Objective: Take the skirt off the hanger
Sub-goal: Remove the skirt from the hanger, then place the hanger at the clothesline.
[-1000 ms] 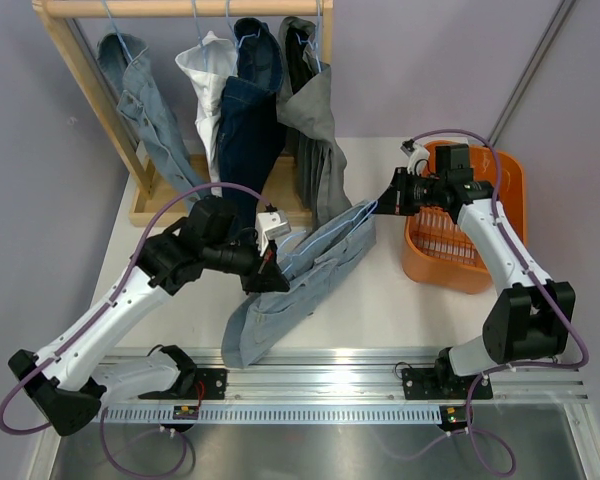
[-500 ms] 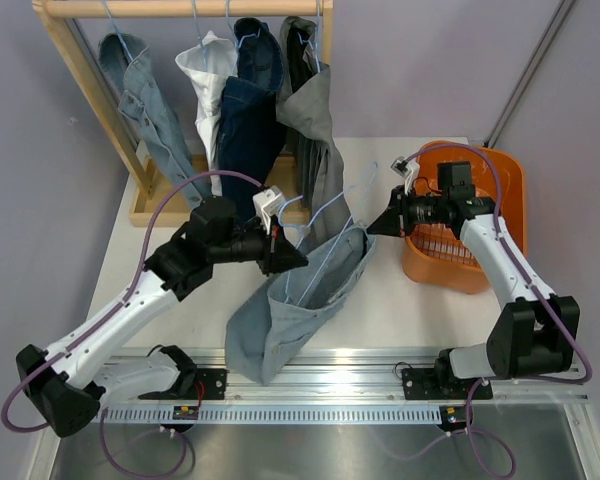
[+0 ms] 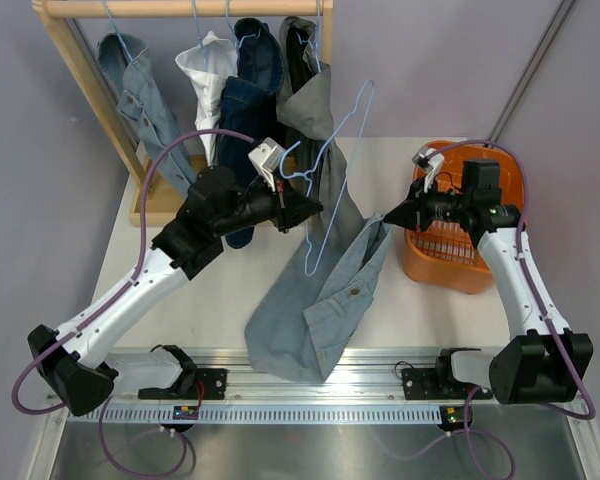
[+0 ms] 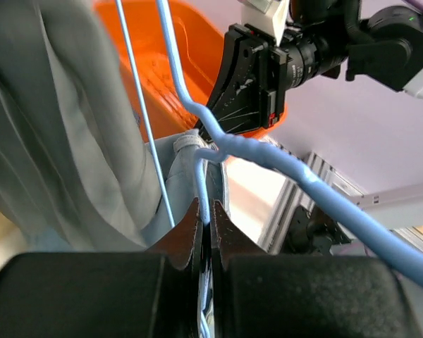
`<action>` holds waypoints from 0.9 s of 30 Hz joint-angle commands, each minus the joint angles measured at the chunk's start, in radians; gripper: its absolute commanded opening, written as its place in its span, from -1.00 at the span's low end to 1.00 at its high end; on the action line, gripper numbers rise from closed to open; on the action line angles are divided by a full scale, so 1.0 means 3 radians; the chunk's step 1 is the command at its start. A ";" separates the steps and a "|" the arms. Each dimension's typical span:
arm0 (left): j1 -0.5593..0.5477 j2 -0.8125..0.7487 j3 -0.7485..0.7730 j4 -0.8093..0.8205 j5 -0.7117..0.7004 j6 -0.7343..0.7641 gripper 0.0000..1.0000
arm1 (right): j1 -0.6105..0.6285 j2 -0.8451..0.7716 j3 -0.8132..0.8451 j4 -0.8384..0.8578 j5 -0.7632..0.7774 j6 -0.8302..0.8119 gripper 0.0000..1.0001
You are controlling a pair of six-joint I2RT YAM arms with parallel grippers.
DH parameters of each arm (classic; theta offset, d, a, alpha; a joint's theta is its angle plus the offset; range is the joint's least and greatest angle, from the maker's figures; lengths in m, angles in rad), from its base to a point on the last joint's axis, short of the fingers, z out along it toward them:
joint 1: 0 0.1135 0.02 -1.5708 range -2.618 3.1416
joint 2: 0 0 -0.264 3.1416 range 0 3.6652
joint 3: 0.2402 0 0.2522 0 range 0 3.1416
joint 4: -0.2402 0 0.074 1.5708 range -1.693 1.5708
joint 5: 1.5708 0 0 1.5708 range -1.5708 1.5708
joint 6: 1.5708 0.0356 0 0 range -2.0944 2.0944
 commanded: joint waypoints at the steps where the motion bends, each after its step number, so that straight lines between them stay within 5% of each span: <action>1: -0.0012 -0.0108 0.0364 -0.0138 -0.0105 0.0297 -1.00 | -0.0190 -0.0013 0.0368 0.0218 0.0059 -0.0013 -1.00; 7: -0.0012 -0.0349 0.0385 -0.0762 0.0110 0.0390 -1.00 | -0.0282 0.0166 0.0404 0.0284 0.0080 0.0124 -1.00; 13: -0.0007 -0.0717 0.0344 -0.1462 -0.0022 0.0497 -1.00 | -0.0221 0.0447 0.0297 -0.0068 0.0151 -0.0182 -0.67; 19: -0.0012 -0.0911 0.0436 -0.2276 -0.0063 0.0640 -1.00 | -0.0221 0.0360 0.0746 -0.0568 0.0325 -0.0672 0.21; 22: -0.0012 -0.0906 0.0497 -0.2659 -0.0048 0.0702 -1.00 | -0.0221 0.0289 0.1058 -0.1057 0.0081 -0.1269 0.42; 27: -0.0012 -0.0850 0.0553 -0.3226 0.0233 0.0773 -1.00 | -0.0216 0.0156 0.1391 -0.2260 -0.0702 -0.3227 0.65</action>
